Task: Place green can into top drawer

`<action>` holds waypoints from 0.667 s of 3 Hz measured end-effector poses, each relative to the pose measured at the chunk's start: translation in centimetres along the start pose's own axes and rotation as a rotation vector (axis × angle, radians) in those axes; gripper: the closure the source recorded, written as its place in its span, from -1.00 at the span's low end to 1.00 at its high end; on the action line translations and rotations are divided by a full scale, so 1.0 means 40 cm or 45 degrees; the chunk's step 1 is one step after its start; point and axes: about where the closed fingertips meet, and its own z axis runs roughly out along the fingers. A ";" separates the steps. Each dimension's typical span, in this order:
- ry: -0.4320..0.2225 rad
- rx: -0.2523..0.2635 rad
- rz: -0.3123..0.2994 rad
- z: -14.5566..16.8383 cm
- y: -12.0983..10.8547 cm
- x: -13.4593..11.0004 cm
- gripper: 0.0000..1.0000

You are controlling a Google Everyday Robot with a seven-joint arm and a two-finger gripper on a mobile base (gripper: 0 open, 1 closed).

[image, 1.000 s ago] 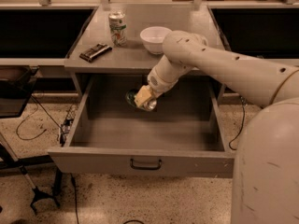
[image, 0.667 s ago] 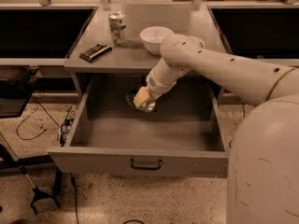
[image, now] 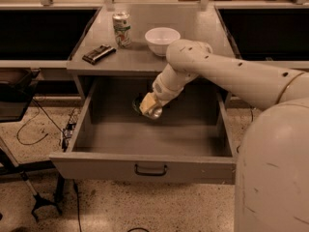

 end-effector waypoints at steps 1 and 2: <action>0.000 -0.001 0.007 -0.001 -0.003 0.010 0.19; -0.003 -0.004 0.008 -0.007 -0.007 0.025 -0.27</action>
Offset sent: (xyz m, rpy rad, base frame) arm -0.0109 -0.0183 0.0020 0.0108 -0.0066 -0.0117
